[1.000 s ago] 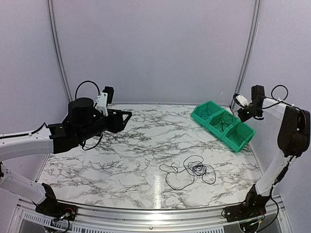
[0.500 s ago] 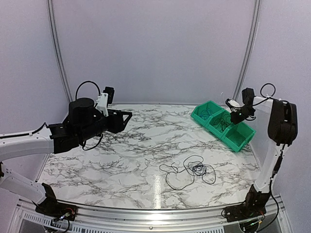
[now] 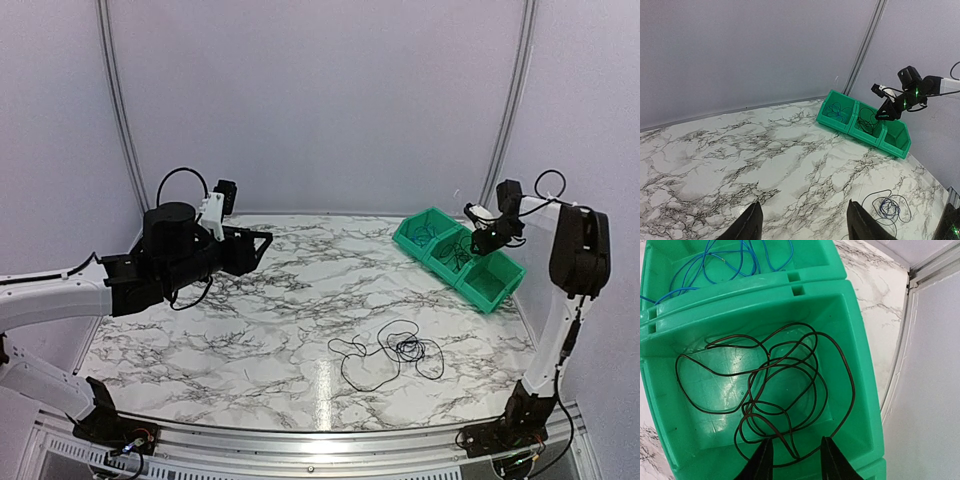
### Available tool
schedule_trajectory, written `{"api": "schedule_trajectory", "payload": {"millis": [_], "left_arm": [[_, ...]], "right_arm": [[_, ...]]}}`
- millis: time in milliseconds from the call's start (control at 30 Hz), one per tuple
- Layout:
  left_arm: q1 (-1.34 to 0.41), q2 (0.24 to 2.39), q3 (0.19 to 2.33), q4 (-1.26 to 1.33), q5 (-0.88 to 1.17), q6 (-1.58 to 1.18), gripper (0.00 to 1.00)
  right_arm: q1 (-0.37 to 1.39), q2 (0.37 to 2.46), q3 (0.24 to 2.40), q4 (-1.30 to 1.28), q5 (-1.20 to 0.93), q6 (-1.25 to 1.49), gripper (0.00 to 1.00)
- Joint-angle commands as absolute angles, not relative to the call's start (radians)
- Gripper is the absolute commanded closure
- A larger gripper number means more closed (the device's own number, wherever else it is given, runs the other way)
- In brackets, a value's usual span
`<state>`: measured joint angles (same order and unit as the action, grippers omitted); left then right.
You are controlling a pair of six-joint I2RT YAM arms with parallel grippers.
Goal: Untangle the cables
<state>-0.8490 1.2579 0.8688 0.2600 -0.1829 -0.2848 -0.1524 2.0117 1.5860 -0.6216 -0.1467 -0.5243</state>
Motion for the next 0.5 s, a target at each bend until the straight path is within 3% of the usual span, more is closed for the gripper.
{"api": "schedule_trajectory", "payload": {"millis": [0, 233, 467], "left_arm": [[-0.845, 1.268, 0.909, 0.25, -0.167, -0.273, 0.4], [-0.845, 1.294, 0.918, 0.237, -0.142, -0.278, 0.39], [-0.846, 1.401, 0.996, 0.129, -0.09, -0.274, 0.41]], "right_arm": [[-0.143, 1.894, 1.578, -0.656, -0.12, -0.51, 0.64], [-0.119, 1.713, 1.482, -0.635, -0.153, -0.466, 0.59], [0.097, 1.443, 1.098, -0.402, -0.414, -0.499, 0.64]]}}
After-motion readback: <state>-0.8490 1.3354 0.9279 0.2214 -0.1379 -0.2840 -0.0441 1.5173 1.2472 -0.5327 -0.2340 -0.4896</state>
